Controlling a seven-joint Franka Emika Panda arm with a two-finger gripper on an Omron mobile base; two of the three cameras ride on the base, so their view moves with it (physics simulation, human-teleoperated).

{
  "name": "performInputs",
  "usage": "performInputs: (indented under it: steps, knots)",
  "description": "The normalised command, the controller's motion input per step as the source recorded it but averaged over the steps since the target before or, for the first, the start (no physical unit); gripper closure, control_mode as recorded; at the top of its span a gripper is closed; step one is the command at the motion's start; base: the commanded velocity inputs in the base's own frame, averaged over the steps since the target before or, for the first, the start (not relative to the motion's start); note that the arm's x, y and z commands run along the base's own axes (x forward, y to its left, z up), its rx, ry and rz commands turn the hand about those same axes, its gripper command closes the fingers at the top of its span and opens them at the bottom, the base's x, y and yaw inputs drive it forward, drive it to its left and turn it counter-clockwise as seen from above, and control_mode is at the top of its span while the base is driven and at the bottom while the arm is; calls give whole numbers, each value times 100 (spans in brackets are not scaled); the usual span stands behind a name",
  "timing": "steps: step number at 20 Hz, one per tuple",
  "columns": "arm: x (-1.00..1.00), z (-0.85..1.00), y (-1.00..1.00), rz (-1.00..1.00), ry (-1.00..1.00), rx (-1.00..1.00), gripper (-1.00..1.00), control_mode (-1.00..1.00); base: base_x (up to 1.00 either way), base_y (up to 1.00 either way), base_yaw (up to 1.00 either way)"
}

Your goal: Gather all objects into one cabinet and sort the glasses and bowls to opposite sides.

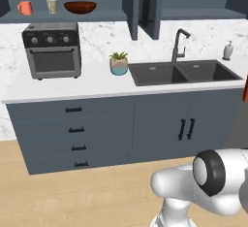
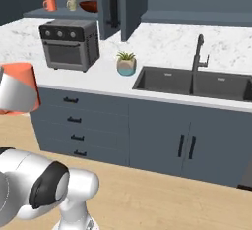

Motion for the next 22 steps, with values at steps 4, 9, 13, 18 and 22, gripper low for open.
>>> performInputs:
  steps: [4,9,13,18,22]
  knots:
    - [0,0,0,0,0,0,100,100,23,84,8]
    - [0,0,0,0,0,0,100,100,71,46,6]
    - [0,0,0,0,0,0,100,100,100,6,17]
    - [0,0,0,0,0,0,100,100,36,30,14]
    - [0,0,0,0,0,0,100,100,-81,64,8]
